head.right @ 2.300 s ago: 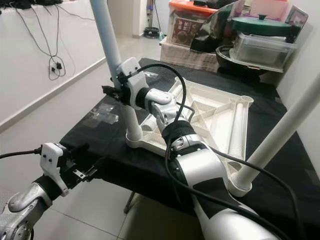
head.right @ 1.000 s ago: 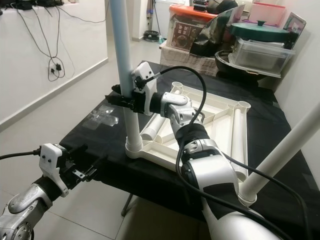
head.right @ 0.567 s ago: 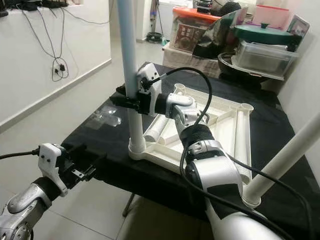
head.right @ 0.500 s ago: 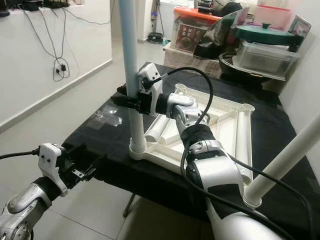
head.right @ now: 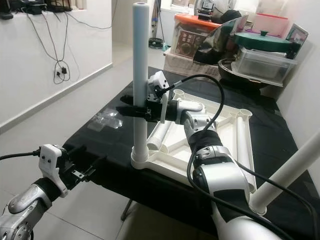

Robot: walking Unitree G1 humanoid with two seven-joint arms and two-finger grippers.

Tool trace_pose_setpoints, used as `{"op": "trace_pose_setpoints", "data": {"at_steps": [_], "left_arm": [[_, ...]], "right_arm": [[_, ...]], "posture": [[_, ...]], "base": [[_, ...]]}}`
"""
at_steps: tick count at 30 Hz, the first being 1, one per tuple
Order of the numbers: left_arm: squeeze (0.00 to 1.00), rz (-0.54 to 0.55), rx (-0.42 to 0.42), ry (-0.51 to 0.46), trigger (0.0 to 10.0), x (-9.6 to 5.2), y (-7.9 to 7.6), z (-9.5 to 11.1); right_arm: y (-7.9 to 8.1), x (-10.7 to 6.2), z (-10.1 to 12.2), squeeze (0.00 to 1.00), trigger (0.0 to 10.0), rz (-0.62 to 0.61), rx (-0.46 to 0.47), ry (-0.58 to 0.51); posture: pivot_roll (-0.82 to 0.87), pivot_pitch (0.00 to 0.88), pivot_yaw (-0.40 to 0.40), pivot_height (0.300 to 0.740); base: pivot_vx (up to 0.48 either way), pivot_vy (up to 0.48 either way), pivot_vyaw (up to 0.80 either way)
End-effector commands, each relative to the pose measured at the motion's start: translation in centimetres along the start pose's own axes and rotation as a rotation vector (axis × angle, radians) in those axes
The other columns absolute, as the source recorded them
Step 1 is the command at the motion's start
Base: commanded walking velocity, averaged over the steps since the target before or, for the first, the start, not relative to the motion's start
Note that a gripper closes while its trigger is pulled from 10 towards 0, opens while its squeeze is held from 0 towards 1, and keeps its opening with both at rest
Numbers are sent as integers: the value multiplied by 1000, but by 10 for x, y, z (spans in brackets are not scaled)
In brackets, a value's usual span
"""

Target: Building children table

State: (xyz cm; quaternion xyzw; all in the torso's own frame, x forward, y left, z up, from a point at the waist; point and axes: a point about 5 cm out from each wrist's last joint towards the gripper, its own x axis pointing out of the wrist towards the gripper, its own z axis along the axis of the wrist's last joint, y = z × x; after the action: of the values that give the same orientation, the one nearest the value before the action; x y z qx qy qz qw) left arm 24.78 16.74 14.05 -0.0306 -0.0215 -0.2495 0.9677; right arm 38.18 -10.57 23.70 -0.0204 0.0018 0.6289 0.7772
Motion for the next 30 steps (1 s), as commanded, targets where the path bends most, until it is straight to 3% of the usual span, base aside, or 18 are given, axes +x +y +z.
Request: {"op": "trace_pose_setpoints", "data": {"at_steps": [1,9,11,13,14,17,19,23,26,30], "left_arm": [[0,-2,4,5,10000,0,0,-1],[0,6,6,7,10000,0,0,-2],[0,11,8,7,10000,0,1,-1],[0,11,8,7,10000,0,1,-1],[0,16,6,7,10000,0,2,-2],[0,17,6,6,10000,0,1,-2],[0,20,3,6,10000,0,1,-2],[0,20,2,6,10000,0,1,-2],[0,24,2,4,10000,1,1,-2],[0,29,1,2,10000,1,1,-2]], "right_arm": [[10,-4,-49,0,0,33,187,106],[9,1,-60,0,0,-61,166,159],[4,3,-69,0,0,-213,194,217],[4,3,-69,0,0,-213,194,217],[-3,4,-79,0,0,-455,233,253],[-5,4,-82,0,0,-517,242,261],[-4,5,-93,0,0,-632,283,258],[-1,8,-101,0,0,-682,314,250],[1,10,-113,0,0,-826,355,225],[3,11,-118,0,0,-898,358,215]], "posture": [[110,0,-118,740],[110,0,-115,740],[108,0,-117,740],[108,0,-117,740],[104,0,-118,740],[104,0,-118,740],[103,0,-116,740],[98,0,-114,740],[95,0,-114,740],[93,0,-114,740]], "base": [[0,0,0],[0,0,0],[0,0,0],[0,0,0],[0,0,0],[0,0,0],[0,0,0],[0,0,0],[0,0,0],[0,0,0]]}}
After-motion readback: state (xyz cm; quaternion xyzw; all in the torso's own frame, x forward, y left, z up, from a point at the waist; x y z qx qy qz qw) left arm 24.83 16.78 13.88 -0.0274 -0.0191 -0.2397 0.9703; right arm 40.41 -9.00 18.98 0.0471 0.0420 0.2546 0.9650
